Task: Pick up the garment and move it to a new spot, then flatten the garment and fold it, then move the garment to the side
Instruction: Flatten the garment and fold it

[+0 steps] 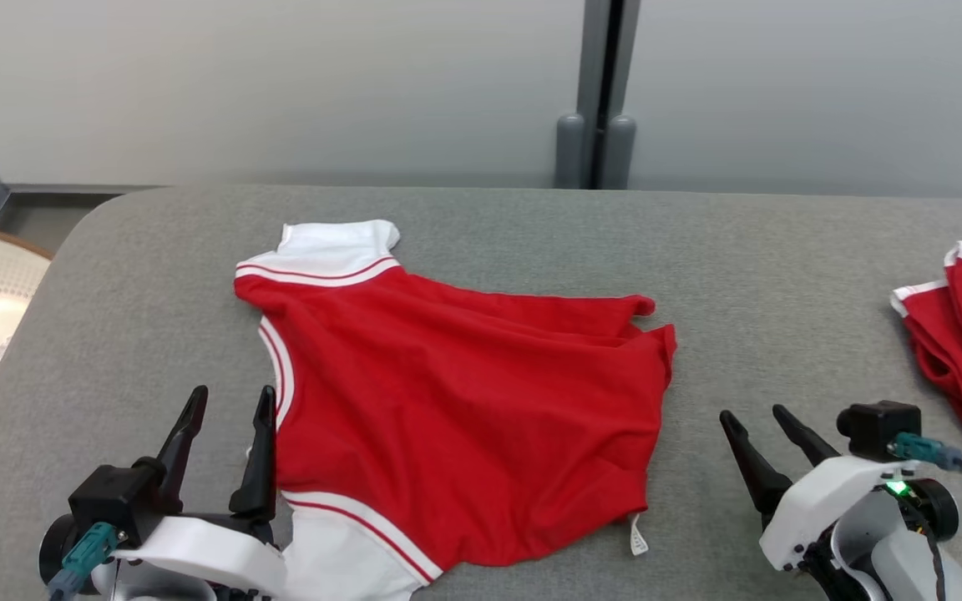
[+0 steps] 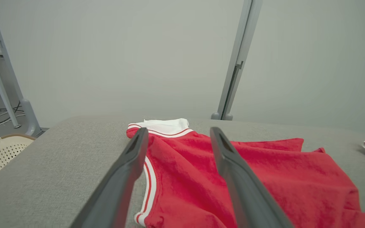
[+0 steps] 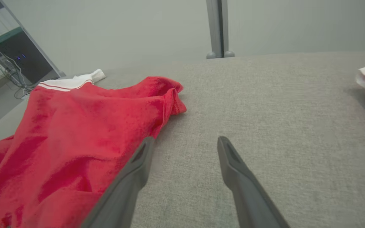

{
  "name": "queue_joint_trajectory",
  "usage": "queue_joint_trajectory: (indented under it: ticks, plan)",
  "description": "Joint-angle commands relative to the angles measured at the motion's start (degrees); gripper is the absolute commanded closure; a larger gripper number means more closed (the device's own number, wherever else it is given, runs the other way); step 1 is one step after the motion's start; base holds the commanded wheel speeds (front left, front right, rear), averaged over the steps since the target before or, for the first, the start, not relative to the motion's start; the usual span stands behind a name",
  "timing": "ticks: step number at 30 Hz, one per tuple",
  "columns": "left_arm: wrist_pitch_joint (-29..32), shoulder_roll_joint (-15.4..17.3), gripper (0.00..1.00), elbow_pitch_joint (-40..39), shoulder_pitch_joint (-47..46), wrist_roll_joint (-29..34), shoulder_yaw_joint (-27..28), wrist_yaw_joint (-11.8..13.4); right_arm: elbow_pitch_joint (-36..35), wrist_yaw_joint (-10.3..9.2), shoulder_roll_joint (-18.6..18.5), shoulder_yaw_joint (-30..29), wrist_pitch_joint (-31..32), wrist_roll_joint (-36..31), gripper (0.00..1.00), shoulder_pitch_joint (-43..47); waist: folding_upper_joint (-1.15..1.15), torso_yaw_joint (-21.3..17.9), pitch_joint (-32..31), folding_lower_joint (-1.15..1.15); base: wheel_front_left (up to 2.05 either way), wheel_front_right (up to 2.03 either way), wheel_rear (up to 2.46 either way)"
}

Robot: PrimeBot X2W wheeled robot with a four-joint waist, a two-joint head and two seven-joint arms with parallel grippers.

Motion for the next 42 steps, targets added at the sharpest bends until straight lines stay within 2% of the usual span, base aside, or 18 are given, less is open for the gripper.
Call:
queue_joint_trajectory:
  ticks: [1,3,6,15,16,18,23,26,31,35,40,42]
  plan:
    - [0.0,0.1,0.0,0.0,-0.9,0.3,0.0,-0.2,1.5,0.0,0.0,0.2,1.7,0.6,0.0,-0.7,0.0,2.5,1.6,0.0,0.0,0.0,0.0]
    - [0.1,0.1,0.0,0.3,-1.3,0.1,0.0,-0.3,4.0,0.0,0.1,0.3,4.6,0.5,0.0,-2.8,0.0,4.4,2.5,0.0,0.0,0.0,0.0]
    - [-0.1,-0.3,0.0,0.6,-2.0,0.2,0.1,-0.3,6.1,0.0,0.2,0.3,5.7,1.2,0.0,-5.1,0.0,7.2,4.0,0.0,0.0,0.0,0.0]
    - [-0.7,-1.5,0.0,2.4,-2.6,0.0,0.1,-0.7,10.0,0.0,0.9,2.6,4.4,3.5,0.0,-8.8,0.0,12.6,6.2,0.0,0.0,0.0,0.0]
    - [-0.8,-1.5,0.0,2.7,-2.7,0.0,0.1,-0.9,10.3,0.0,0.9,2.9,4.1,3.8,0.18,-9.1,0.0,12.9,6.2,0.0,0.0,0.0,0.0]
    - [-0.9,-1.7,0.0,3.3,-2.9,-0.1,0.1,-1.0,11.0,0.0,0.7,3.6,3.3,4.4,1.0,-9.5,0.0,13.3,6.0,0.0,0.0,0.0,0.0]
    - [-1.0,-1.9,0.0,4.2,-2.9,-0.2,0.3,-1.2,11.1,0.0,-0.3,4.1,1.0,4.4,1.0,-10.3,0.0,13.5,5.3,0.0,0.0,0.0,0.0]
    - [-1.2,-2.3,0.0,4.8,-2.4,-0.4,0.4,-1.4,7.5,0.0,-1.5,5.0,-0.9,4.3,1.0,-11.5,0.0,13.4,4.6,0.0,0.0,0.0,0.0]
    - [-1.2,-2.8,0.0,5.7,-2.6,-0.6,0.1,-2.0,3.4,0.0,-0.6,7.8,0.5,3.9,1.0,-13.8,0.0,13.7,4.3,0.0,0.0,0.0,0.0]
    - [-1.3,-3.2,0.0,7.0,-3.2,-0.8,-0.1,-2.7,3.7,0.0,2.7,11.9,3.5,3.0,1.0,-17.6,0.0,14.6,4.5,0.0,0.0,0.0,0.0]
    - [-1.4,-4.0,0.0,8.5,-4.5,-0.6,-0.7,-3.5,9.2,0.0,8.3,17.7,4.5,2.3,1.0,-22.3,0.0,15.9,5.6,0.0,0.0,0.0,0.0]
    - [-1.4,-4.2,0.0,9.3,-4.7,-0.6,-0.9,-3.8,11.3,0.0,10.0,20.2,4.2,3.2,0.44,-23.4,0.0,16.1,5.8,0.0,0.0,0.0,0.0]
